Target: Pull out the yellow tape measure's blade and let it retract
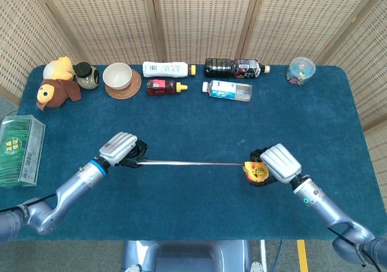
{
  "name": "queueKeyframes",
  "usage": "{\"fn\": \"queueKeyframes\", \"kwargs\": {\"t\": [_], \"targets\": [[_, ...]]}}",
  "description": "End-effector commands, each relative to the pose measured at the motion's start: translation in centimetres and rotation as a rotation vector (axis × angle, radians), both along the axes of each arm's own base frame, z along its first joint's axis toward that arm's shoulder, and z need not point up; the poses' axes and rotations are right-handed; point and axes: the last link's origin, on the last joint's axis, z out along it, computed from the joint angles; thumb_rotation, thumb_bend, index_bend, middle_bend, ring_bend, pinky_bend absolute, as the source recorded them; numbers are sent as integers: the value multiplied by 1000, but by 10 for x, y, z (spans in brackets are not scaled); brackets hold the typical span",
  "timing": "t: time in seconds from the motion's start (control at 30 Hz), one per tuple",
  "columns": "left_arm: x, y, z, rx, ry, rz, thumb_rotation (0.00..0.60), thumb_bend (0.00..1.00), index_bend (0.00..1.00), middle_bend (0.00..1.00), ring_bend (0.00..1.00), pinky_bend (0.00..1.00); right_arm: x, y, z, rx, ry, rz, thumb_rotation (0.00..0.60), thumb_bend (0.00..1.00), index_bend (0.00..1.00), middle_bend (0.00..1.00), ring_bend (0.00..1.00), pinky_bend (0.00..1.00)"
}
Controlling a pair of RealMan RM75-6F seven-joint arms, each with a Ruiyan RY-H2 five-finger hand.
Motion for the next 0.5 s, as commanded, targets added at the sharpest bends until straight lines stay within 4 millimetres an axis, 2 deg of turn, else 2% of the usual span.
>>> {"fn": "queueKeyframes", "kwargs": {"t": [0.03,0.33,0.4,0.5], "targets": [[13,2,-7,-11,-9,-21,583,398,750,1000,1000,901,7,-2,-3,3,-12,4,387,180,587,625,626,660],[51,6,-38,-36,-14,-73,572,379,748,1000,1000,901,26,-5,-13,8,-55,10,386,182,586,626,626,661],[58,6,-42,-40,-13,-83,570,372,724,1000,1000,901,28,-6,-14,8,-63,9,387,182,586,626,626,661],[66,5,-46,-40,-15,-94,571,356,615,1000,1000,900,31,-6,-16,8,-72,8,388,183,587,627,626,661]]}}
